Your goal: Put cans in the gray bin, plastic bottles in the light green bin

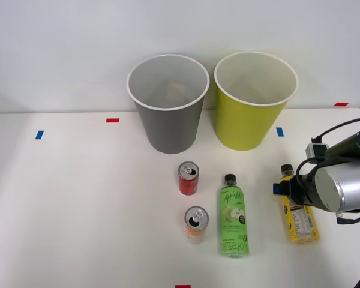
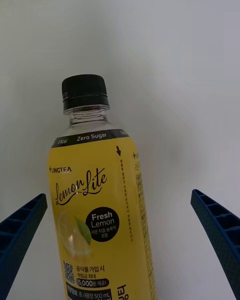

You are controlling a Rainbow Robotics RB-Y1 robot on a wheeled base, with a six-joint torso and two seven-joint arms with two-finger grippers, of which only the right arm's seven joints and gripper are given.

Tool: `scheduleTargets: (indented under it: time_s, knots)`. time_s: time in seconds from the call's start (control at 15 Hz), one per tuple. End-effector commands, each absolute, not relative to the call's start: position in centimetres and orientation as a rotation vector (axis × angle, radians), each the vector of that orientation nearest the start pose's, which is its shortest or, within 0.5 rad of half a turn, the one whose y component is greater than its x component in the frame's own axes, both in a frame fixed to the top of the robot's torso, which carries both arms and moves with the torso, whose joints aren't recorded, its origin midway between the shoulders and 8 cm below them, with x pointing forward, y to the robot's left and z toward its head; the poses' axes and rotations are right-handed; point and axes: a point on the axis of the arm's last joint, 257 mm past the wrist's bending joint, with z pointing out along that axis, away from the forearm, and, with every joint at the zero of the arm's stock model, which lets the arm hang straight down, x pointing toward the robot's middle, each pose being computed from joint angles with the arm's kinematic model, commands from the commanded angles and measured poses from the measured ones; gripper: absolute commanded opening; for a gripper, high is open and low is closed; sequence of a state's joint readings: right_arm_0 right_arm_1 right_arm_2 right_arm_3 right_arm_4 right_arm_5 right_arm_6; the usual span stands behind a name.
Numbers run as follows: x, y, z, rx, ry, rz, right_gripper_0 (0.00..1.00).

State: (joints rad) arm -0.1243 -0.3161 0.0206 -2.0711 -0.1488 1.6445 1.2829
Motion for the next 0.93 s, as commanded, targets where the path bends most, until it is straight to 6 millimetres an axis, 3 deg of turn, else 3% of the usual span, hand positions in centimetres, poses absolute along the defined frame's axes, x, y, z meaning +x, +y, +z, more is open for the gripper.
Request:
scheduleTargets:
  time_s: [0.07, 0.2, 0.53, 0.6, 0.67, 0.73, 0.93]
  knots:
    - [42.9, -28.6, -29.0, 0.170, 2.585, -0.099, 1.00]
    - [44.1, -28.9, -29.9, 0.178, 2.555, -0.113, 1.00]
    - [43.5, -29.3, -30.3, 0.179, 2.578, -0.146, 1.00]
    - [43.3, -29.4, -30.4, 0.175, 2.584, -0.153, 0.94]
    - [43.3, -29.4, -30.4, 0.173, 2.586, -0.154, 0.19]
    - [43.2, -29.4, -30.5, 0.174, 2.589, -0.153, 0.00]
    - [43.2, -29.1, -30.6, 0.167, 2.592, -0.142, 0.00]
